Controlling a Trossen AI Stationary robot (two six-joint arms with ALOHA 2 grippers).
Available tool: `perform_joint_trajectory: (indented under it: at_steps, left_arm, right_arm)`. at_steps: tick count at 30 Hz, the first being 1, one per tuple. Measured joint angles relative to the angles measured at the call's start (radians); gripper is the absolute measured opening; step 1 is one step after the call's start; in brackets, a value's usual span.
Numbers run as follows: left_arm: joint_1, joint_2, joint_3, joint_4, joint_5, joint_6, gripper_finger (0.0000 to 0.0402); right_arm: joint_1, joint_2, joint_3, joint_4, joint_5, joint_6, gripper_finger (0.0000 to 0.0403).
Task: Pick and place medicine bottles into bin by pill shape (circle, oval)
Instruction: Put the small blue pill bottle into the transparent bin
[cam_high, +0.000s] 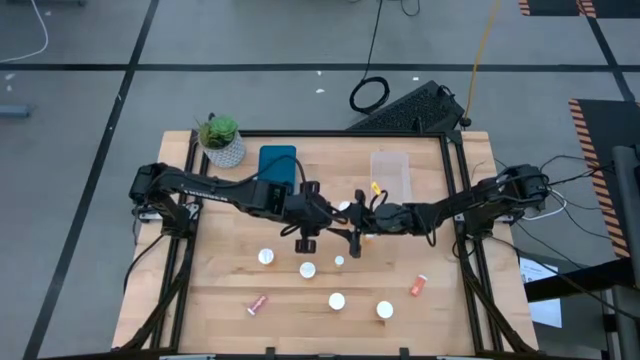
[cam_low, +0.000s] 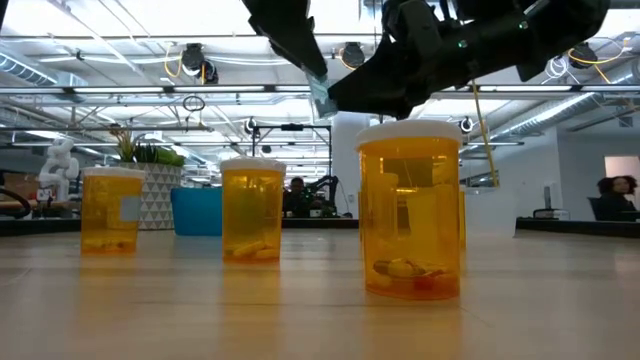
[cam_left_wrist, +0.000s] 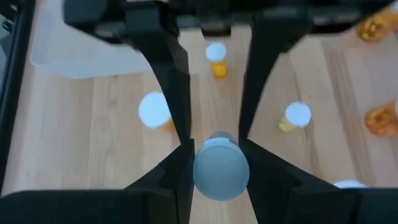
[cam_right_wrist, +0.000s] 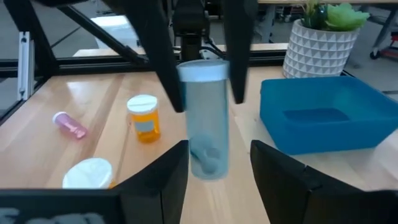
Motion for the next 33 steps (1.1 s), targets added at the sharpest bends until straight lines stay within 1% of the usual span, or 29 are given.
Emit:
perform_joint_trajectory:
  at_steps: [5, 15, 20, 23, 26, 30, 33]
  left_arm:
    - [0.001, 0.0, 0.0, 0.026, 0.0, 0.008, 0.0122]
    - [0.001, 0.0, 0.0, 0.037, -0.003, 0.028, 0.0123]
    - [0.0, 0.0, 0.0, 0.058, -0.004, 0.049, 0.0133]
    - [-0.006, 0.0, 0.0, 0.074, -0.011, 0.037, 0.0151]
    - [-0.015, 0.0, 0.0, 0.077, -0.024, 0.029, 0.0182]
    - [-0.033, -0.001, 0.0, 0.076, -0.092, 0.024, 0.0233]
    - [-0.047, -0.026, 0.0, 0.05, -0.158, 0.012, 0.0264]
  right_arm:
    - [-0.001, 0.0, 0.0, 0.005, -0.03, -0.012, 0.0154]
    - [-0.001, 0.0, 0.0, 0.006, -0.05, -0.015, 0.009]
    - [-0.001, 0.0, 0.0, 0.009, -0.05, -0.015, 0.0091]
    - [-0.001, 0.0, -0.001, 0.006, -0.05, -0.015, 0.0098]
    - [-0.001, 0.0, -0.001, 0.013, -0.051, -0.015, 0.0101]
    - [-0.001, -0.001, -0.001, 0.012, -0.051, -0.015, 0.0101]
    - [-0.001, -0.012, -0.001, 0.008, -0.052, -0.015, 0.0101]
